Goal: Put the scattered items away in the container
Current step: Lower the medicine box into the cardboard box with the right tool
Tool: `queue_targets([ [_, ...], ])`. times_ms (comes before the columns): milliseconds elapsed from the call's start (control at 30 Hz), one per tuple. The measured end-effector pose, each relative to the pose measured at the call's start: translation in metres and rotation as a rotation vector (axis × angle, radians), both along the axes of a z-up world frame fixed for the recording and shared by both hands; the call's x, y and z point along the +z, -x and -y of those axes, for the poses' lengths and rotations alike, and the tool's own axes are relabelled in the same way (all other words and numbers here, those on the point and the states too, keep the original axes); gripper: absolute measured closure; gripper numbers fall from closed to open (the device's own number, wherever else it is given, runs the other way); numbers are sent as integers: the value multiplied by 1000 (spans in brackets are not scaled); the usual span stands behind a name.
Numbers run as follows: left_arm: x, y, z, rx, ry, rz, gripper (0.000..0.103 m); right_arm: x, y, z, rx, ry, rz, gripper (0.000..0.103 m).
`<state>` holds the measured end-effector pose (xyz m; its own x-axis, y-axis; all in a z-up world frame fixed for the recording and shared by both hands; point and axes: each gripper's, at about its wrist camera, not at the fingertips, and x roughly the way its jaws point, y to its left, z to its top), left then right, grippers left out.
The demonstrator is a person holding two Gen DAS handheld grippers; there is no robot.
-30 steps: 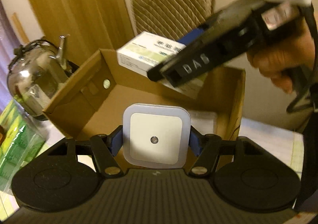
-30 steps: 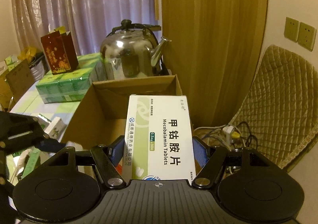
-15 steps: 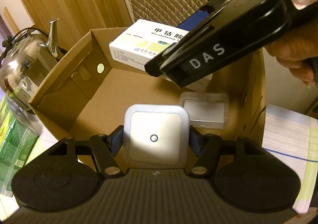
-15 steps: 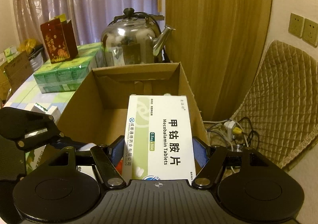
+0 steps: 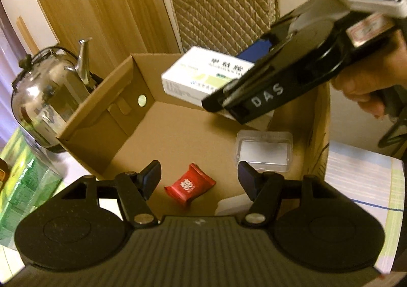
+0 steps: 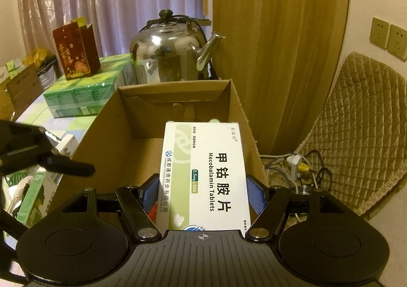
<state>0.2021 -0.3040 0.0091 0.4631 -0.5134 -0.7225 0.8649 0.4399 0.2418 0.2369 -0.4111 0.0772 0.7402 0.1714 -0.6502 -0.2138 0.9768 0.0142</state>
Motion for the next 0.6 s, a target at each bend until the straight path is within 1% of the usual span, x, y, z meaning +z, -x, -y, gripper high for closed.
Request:
queue_targets([
  [100,7,4,-9,-1,9,19,39,-2,2,-3,15,8,-10,35],
  [167,11,6,-16,5,21,30,36,-4,4,-6,30,21,-17,35],
  [267,15,9,-26,19,38,38,36,-9,4,-12,61,46,-40,35],
  [400,17,10,-35,41,50,37,36,-20,2,-18,84,75,-89,35],
  [600,18,10,-43,63,80,26,36,-31,0,-21,78,83,-112,35],
])
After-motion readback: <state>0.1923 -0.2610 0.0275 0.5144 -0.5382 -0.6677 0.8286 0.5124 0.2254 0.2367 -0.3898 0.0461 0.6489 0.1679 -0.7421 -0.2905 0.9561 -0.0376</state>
